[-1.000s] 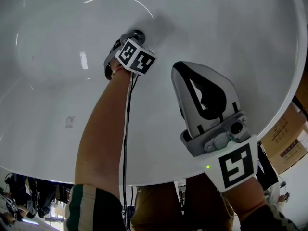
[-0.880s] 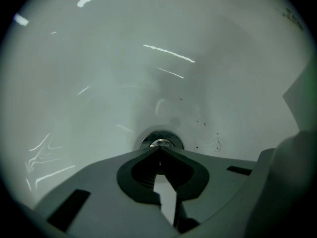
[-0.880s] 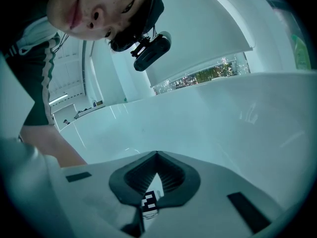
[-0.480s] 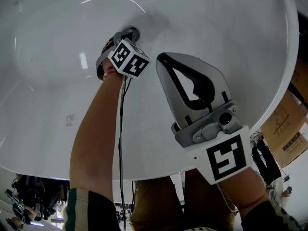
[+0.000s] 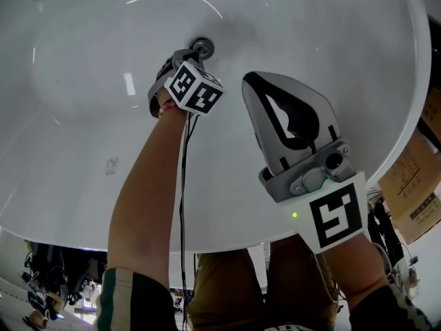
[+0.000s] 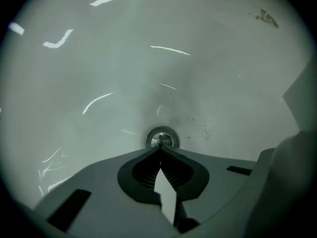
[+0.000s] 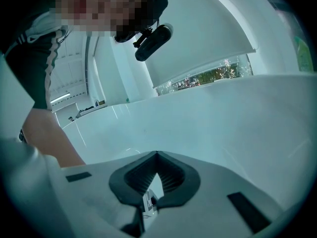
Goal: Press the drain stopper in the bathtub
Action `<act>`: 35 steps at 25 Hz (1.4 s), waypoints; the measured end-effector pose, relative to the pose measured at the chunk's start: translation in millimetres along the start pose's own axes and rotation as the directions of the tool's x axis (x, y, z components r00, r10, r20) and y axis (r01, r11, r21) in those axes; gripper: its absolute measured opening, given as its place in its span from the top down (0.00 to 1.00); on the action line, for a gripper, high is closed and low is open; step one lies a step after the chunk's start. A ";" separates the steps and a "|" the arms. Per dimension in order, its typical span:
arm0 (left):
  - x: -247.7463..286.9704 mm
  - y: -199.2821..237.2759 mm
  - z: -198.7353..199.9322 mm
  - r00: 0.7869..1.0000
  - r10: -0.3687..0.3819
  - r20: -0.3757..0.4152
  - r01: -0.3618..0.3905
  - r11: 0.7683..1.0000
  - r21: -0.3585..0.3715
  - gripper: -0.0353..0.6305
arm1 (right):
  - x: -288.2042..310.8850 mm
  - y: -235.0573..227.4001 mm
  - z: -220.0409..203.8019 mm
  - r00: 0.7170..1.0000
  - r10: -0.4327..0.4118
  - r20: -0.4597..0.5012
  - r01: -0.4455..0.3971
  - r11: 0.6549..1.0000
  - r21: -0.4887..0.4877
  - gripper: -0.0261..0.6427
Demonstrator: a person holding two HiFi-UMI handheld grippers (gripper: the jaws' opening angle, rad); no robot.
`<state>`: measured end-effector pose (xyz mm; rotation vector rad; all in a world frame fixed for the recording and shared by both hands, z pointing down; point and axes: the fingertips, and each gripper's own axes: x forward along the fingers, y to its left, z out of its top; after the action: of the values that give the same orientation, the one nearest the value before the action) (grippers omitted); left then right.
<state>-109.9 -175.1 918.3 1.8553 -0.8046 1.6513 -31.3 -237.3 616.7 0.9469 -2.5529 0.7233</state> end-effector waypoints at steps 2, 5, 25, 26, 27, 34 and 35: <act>2.8 -3.1 -0.5 1.000 0.000 -0.002 0.000 1.000 0.002 0.93 | 0.1 -0.1 0.5 1.000 0.000 0.001 0.000 1.000 0.001 0.94; 4.2 -6.4 -0.4 1.000 -0.011 -0.003 0.011 1.000 -0.008 0.93 | 1.1 0.1 0.5 1.000 0.004 -0.003 -0.004 1.000 -0.003 0.94; -108.1 32.3 51.4 0.941 0.107 0.320 -0.039 0.977 -0.211 0.93 | 0.5 -1.3 6.3 0.999 -0.027 -0.026 0.026 0.997 -0.070 0.94; -119.7 34.1 54.9 0.933 0.115 0.340 -0.041 0.975 -0.217 0.93 | -2.6 -0.7 11.7 0.999 -0.034 -0.017 0.033 0.997 -0.072 0.94; -134.3 35.0 59.2 0.924 0.125 0.361 -0.046 0.974 -0.220 0.93 | -8.1 0.9 18.9 0.999 -0.039 -0.005 0.039 0.996 -0.076 0.94; -267.9 37.2 93.3 0.835 0.182 0.520 -0.051 0.965 -0.256 0.93 | -48.1 27.1 77.7 0.997 -0.061 0.044 0.065 0.994 -0.088 0.94; -286.9 37.8 95.8 0.823 0.188 0.536 -0.047 0.963 -0.264 0.93 | -53.5 32.0 88.2 0.996 -0.064 0.057 0.069 0.994 -0.090 0.94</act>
<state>-94.6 -245.1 622.0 2.1642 -1.3205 0.9997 -24.6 -238.5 509.0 1.0285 -2.5630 0.5636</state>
